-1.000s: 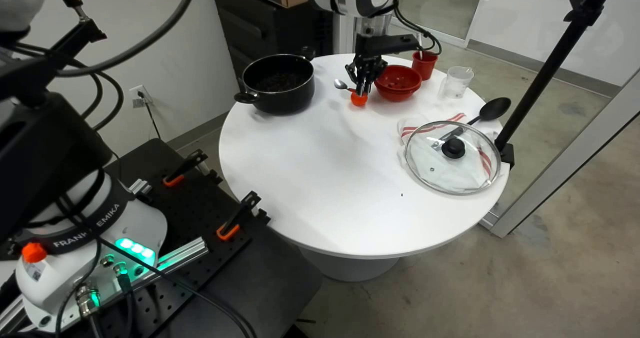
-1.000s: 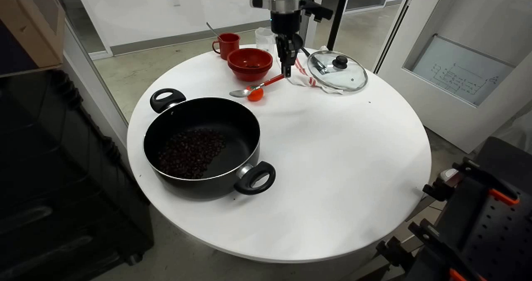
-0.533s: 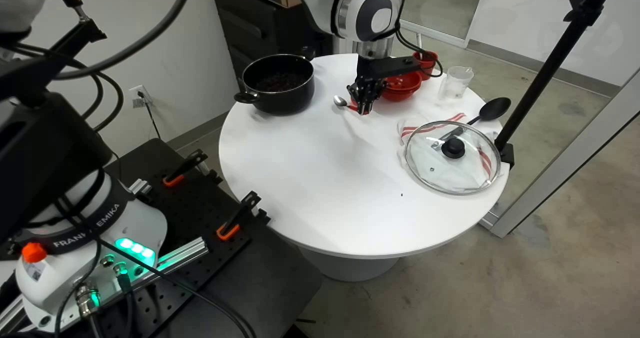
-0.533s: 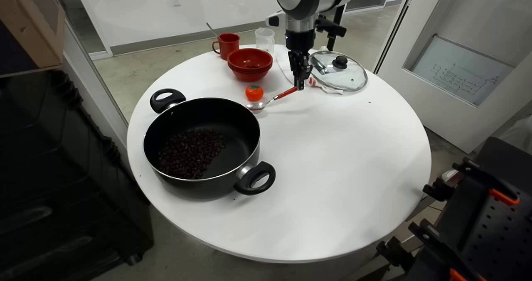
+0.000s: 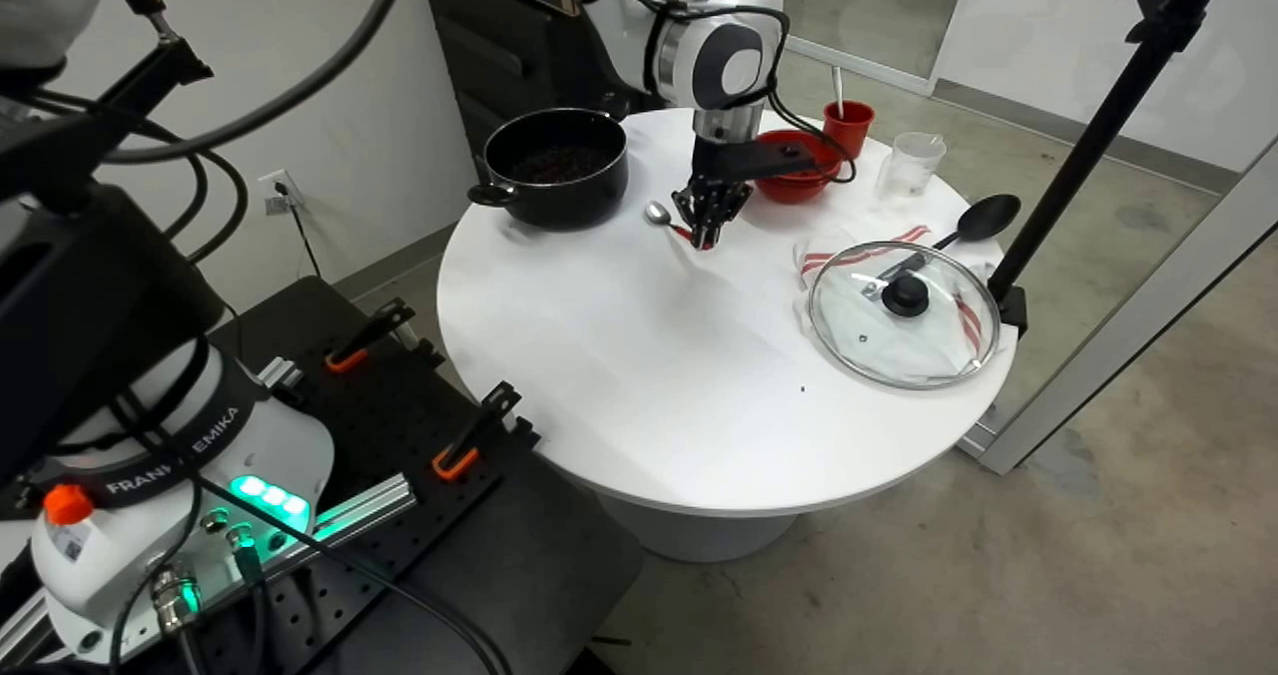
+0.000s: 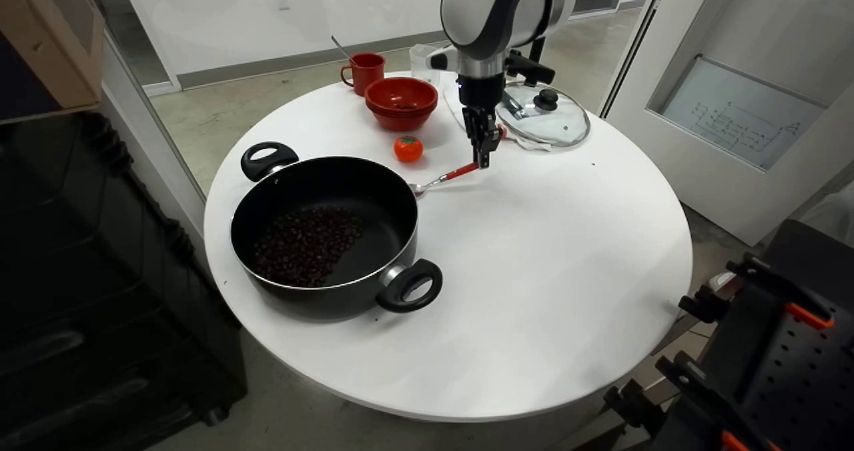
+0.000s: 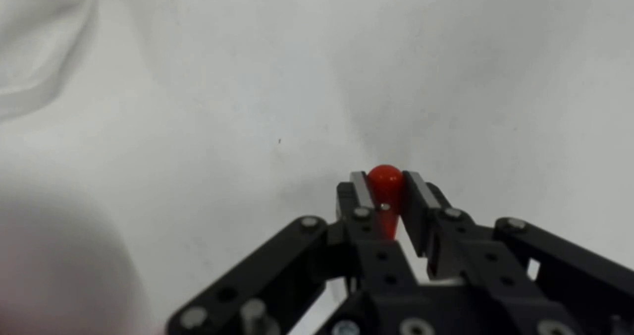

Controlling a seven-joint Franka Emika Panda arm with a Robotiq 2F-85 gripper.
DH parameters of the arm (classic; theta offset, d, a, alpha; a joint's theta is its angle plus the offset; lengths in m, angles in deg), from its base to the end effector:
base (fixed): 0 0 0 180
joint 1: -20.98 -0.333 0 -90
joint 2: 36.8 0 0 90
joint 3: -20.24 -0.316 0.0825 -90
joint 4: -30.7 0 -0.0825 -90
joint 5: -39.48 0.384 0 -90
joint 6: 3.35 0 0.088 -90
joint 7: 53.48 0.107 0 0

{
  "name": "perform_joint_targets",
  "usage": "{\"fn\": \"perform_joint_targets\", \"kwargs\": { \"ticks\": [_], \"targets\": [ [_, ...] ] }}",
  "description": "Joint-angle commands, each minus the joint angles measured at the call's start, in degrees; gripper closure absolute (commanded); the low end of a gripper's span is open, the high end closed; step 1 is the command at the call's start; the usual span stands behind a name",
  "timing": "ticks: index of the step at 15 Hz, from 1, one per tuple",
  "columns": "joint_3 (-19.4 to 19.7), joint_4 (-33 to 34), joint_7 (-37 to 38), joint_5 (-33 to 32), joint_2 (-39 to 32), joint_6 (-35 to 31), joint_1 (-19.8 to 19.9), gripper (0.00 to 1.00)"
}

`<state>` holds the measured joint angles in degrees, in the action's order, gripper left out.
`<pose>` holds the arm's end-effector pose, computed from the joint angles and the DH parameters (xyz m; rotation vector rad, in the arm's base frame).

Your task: Use the small spoon to scoop some beans from the pot into the bowl

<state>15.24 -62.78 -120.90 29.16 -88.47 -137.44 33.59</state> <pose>0.6462 -0.0932 0.0761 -2.5577 -1.6665 0.2690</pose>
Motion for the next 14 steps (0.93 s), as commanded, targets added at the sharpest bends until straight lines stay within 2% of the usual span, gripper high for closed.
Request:
{"fn": "perform_joint_targets", "kwargs": {
  "ticks": [1,2,3,5,6,7,10,14],
  "targets": [
    [-0.1,3.5,-2.9,0.9,-4.3,-2.2,0.7,0.95],
    [0.1,4.6,-3.4,0.6,-5.5,-2.3,0.7,0.86],
    [0.3,5.8,-3.9,0.5,-6.7,-2.3,0.8,0.89],
    [0.6,8.3,-4.8,0.3,-8.9,-2.1,0.7,0.87],
    [0.9,9.3,-4.5,0.2,-9.2,-1.7,0.3,0.63],
    [0.9,9.9,-4.3,0.3,-9.1,-1.2,0.1,0.54],
    [1.2,10.1,-1.4,0.6,-7.0,1.9,-1.8,0.32],
    [-0.5,8.6,3.8,2.0,0.9,11.9,-5.3,0.05]
  ]
}}
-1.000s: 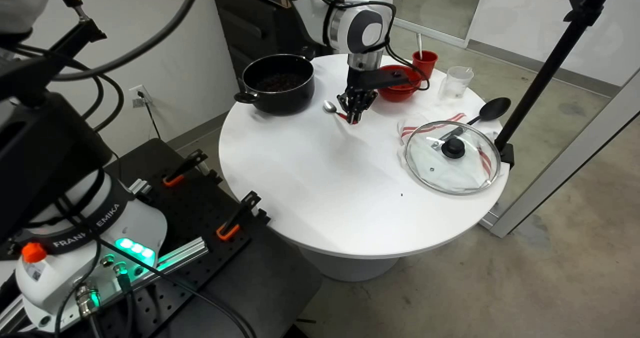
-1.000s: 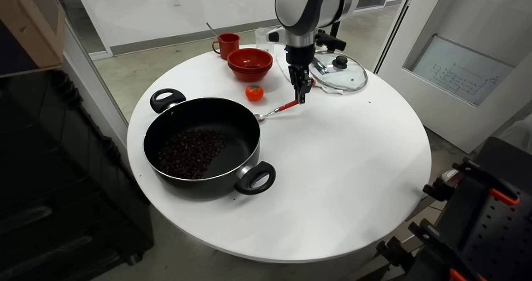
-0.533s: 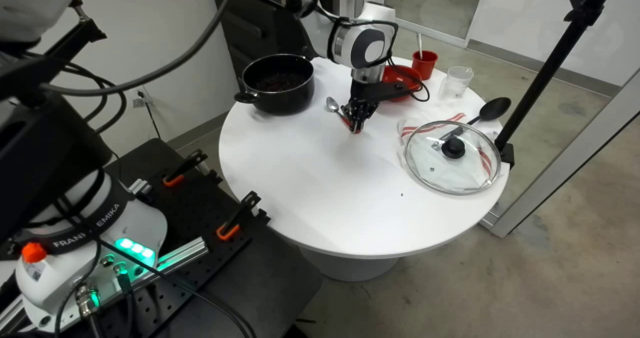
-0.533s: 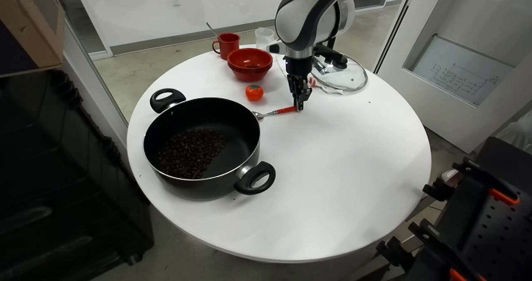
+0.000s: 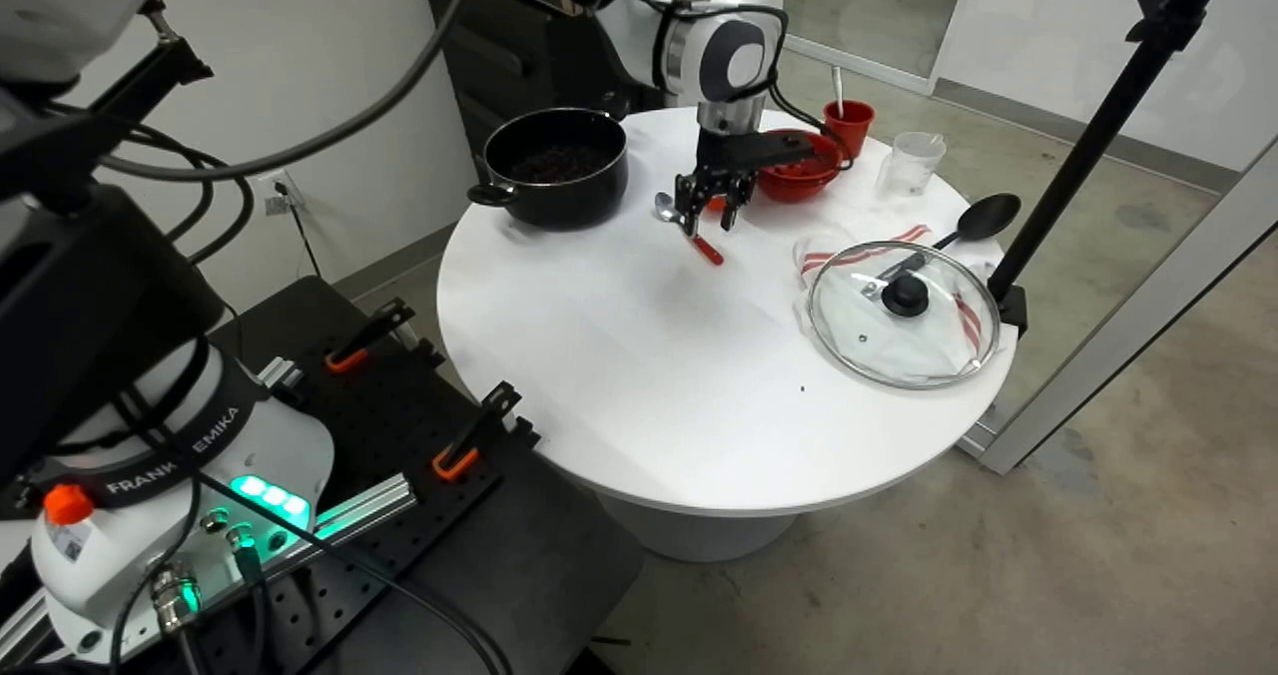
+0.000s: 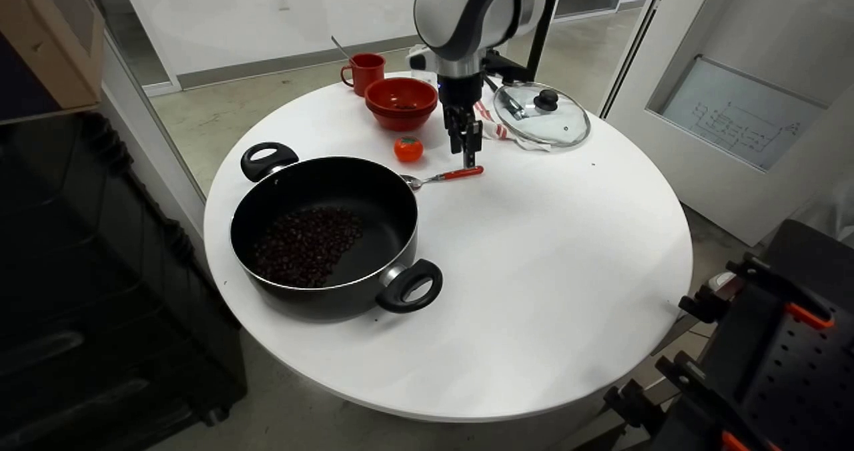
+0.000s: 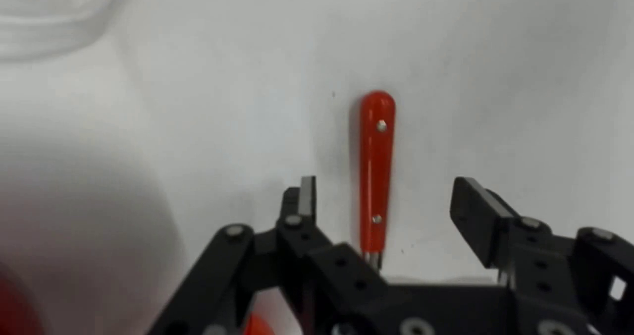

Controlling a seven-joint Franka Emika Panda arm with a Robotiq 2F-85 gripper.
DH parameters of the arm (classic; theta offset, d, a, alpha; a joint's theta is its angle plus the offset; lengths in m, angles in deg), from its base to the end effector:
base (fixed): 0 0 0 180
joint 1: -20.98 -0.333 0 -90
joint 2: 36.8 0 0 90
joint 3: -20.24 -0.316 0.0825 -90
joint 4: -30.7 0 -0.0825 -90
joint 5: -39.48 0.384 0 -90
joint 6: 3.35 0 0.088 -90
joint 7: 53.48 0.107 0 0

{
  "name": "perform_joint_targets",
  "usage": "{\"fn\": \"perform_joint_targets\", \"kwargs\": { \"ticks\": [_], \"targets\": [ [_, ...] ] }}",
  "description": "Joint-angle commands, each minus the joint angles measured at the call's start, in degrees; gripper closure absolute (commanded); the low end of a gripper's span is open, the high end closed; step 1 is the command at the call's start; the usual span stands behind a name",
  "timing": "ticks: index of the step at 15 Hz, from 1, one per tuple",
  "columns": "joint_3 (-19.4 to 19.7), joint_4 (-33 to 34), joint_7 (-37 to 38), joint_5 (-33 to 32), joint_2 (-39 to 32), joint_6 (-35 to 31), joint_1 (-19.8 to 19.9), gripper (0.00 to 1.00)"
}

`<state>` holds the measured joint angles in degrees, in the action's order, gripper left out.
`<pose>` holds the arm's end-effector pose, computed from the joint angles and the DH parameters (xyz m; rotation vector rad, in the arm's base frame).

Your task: Use the small spoon to scoop some beans from the pot into the bowl

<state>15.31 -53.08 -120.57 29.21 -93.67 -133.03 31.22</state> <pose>0.6797 -0.0757 0.0720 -2.5491 -1.6950 0.2762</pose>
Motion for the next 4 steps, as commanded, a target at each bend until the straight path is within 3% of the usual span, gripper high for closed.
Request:
{"fn": "perform_joint_targets", "kwargs": {
  "ticks": [1,4],
  "targets": [
    [-1.2,-0.8,4.6,2.5,7.6,9.9,-3.7,0.0],
    [-3.8,0.8,8.7,6.2,12.6,16.2,-5.9,0.0]
  ]
}}
